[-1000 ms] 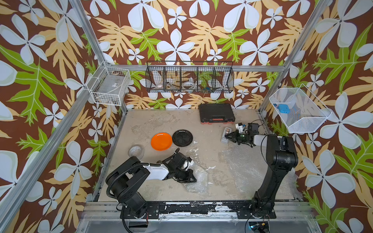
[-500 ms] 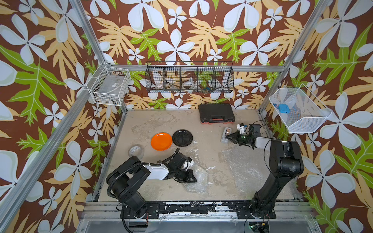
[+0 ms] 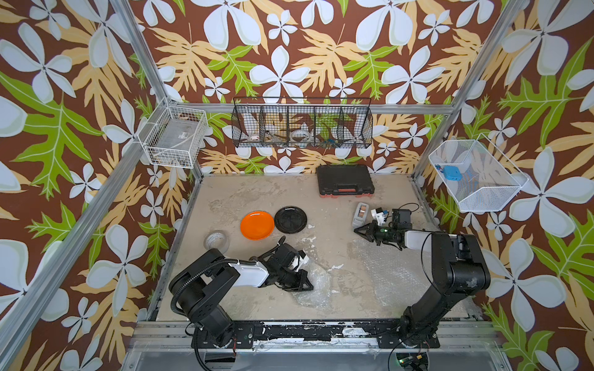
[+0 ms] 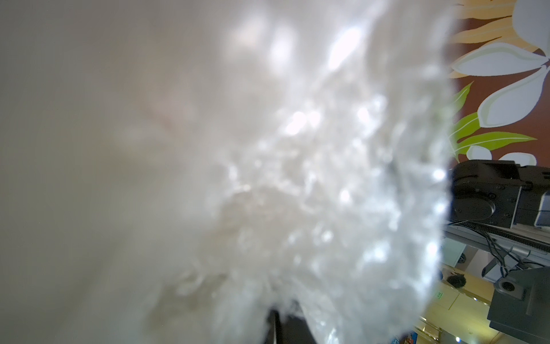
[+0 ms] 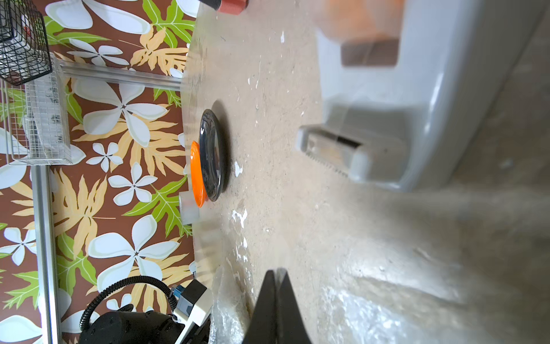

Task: Wrap dinner plates in bubble wrap
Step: Pull the tape from the tape cutter.

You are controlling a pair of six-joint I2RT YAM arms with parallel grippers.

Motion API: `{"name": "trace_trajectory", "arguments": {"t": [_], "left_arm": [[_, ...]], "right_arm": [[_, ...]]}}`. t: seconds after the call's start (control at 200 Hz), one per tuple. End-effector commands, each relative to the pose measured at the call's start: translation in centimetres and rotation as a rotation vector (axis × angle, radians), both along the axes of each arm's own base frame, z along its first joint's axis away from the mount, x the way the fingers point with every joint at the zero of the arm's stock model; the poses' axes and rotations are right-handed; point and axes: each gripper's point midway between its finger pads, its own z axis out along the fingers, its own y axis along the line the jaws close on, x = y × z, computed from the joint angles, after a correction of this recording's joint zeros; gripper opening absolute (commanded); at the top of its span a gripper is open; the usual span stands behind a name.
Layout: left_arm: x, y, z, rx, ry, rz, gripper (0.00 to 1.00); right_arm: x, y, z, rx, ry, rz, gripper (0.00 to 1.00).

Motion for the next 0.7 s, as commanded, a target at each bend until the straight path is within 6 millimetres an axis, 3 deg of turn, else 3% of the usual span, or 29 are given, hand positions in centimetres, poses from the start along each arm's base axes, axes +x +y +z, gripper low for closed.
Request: {"name": "trace_trajectory", "arguments": {"t": [0.0,0.19,0.415,0.611,0.646,0.696], "left_arm": [[-2.3,5.1,-4.4,0.286,0.11,0.06,0.08],[-2.3,5.0,-4.4,0.285,0.112,0.061,0.08],[-2.3,5.0,-4.4,0.283,0.112,0.06,0.08],[-2.3,5.0,-4.3,0.284,0.112,0.062,0.08],[-2.3,5.0,-4.4,0.285,0.113,0.062,0.08],[-2.3,5.1,-4.4,0.287,0.112,0.063,0.08]], "right_arm": [[-1.6,0.7,-0.1,0.03,0.016,0.026,0.0],[-3.6,1.7,-1.2,0.046,0.04,0.059,0.0],[-3.9,2.3,-1.6,0.055,0.046,0.079,0.0],[-4.8,2.3,-4.2,0.032,0.123,0.073,0.0],[-5.0,2.2,-4.6,0.026,0.138,0.068,0.09],[-5.3,2.2,-4.9,0.023,0.15,0.067,0.3]]}}
